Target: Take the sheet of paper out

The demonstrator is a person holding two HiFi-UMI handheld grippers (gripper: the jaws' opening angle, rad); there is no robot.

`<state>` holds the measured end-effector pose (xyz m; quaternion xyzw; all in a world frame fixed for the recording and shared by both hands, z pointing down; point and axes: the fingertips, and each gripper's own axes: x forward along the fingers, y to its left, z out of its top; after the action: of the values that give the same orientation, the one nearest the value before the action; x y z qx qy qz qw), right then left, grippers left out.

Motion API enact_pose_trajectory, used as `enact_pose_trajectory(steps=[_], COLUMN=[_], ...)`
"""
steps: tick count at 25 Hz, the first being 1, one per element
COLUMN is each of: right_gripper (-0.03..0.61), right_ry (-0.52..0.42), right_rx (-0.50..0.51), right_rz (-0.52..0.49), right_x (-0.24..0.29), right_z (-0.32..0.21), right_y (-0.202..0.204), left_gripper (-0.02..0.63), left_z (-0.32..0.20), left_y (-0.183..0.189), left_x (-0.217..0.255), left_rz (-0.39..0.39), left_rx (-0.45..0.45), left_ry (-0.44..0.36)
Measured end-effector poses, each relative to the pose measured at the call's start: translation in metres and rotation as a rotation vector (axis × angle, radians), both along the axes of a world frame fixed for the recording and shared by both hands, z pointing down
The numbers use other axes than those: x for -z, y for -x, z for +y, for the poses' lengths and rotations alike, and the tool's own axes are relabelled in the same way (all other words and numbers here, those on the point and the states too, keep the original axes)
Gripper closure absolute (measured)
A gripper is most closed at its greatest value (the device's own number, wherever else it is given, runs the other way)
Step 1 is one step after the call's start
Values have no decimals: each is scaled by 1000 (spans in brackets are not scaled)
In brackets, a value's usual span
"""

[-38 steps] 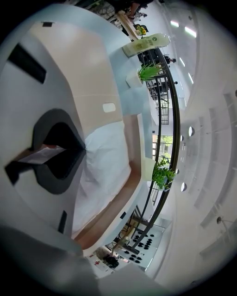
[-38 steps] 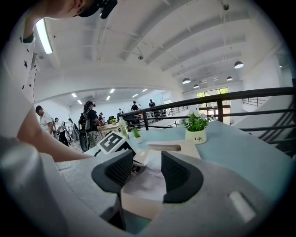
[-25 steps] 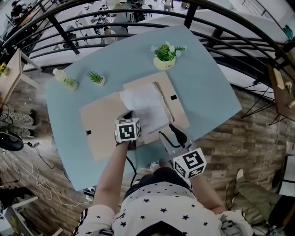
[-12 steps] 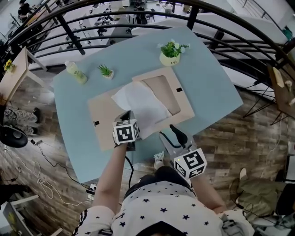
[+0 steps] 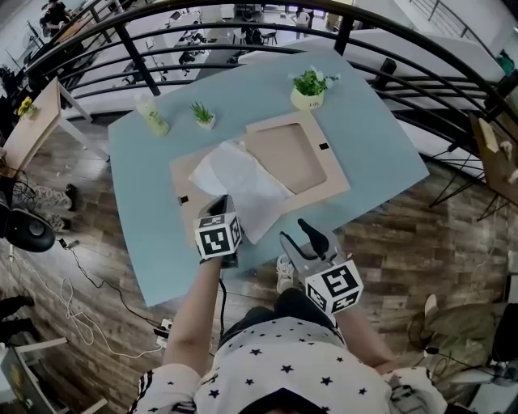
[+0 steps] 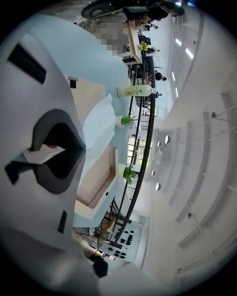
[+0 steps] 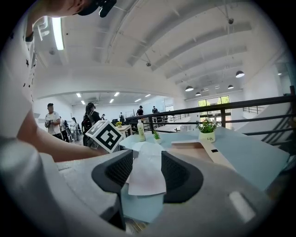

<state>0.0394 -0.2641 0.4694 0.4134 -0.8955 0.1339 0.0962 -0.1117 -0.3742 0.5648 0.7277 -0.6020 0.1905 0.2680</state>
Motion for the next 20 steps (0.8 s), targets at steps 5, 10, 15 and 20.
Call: enact_pose_trajectory(steps=[5,10,15,20], right_gripper=[400,400,422,457], right_ry=[-11,-33,-53,-74], right_rx=[2,-5,-26,-52], right_rz=[9,18,38,39], right_x=[4,12,17,26], right_z=[29,56,87,118], right_y=[15,25,32,38], left_gripper=[611,611,611,611], left_z=[31,63,99,134], left_y=[17,31,40,50], left_x=[15,33,49,68], left_rz=[20,41,64,91], left_rx=[11,18,17,9], left_ry=[-34,-72,-106,-146])
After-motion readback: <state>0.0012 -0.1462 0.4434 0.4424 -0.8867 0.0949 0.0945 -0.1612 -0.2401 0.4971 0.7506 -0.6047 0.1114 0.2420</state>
